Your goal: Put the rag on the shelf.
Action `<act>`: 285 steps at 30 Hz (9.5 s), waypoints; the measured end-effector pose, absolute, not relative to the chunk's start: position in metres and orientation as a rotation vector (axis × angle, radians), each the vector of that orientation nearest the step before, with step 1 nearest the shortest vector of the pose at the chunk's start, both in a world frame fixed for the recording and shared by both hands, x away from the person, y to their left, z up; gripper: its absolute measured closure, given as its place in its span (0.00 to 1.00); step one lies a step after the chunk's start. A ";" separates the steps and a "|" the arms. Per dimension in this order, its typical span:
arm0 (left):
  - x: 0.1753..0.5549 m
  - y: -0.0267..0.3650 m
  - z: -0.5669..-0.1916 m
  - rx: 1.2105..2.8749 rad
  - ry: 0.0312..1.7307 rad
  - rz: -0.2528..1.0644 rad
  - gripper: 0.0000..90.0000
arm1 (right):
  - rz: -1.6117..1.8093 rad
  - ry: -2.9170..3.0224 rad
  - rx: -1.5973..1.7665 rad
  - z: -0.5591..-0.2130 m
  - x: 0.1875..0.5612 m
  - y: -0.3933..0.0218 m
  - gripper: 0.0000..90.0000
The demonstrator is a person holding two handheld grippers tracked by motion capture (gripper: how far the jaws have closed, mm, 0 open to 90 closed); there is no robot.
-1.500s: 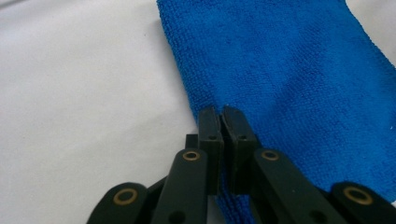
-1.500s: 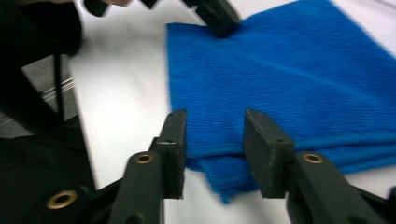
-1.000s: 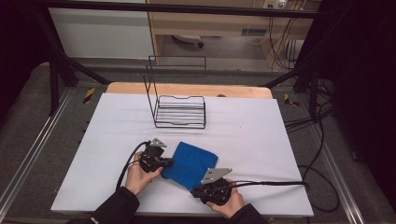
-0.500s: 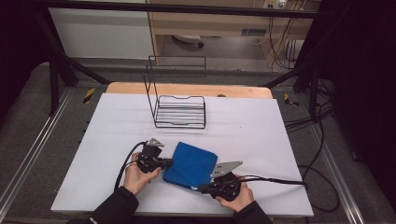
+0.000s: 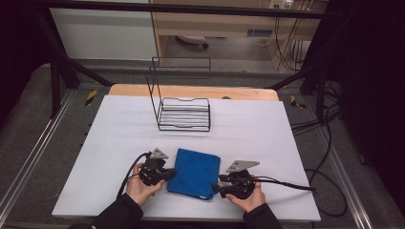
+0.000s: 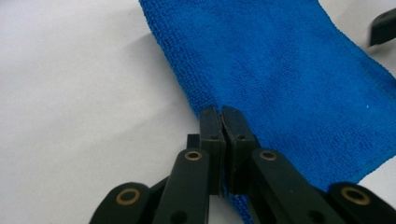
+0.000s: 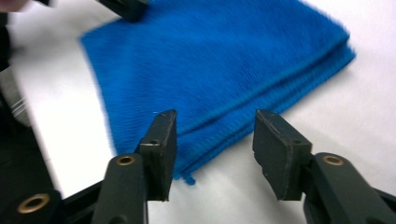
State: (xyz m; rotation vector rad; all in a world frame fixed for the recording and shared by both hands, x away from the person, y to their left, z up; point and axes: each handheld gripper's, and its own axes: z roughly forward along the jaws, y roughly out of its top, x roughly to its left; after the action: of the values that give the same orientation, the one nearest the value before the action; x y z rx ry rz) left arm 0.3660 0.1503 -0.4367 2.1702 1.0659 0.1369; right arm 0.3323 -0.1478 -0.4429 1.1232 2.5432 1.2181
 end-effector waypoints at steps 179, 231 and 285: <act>0.384 0.167 -0.373 1.897 0.863 0.321 0.96 | 1.550 2.229 1.116 -0.384 0.397 -0.150 0.94; 0.416 0.190 -0.265 1.583 0.803 0.535 0.96 | 1.635 1.870 0.853 -0.259 0.416 -0.118 0.95; 0.490 0.193 -0.145 1.385 0.785 0.756 0.96 | 1.704 1.628 0.757 -0.145 0.493 -0.089 0.95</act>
State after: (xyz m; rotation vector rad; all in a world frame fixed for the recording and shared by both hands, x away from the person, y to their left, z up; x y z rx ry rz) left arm 0.4904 0.1930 -0.1449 1.3855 0.7851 0.7560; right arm 0.4931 -0.0892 -0.1450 0.7566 1.6280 1.7040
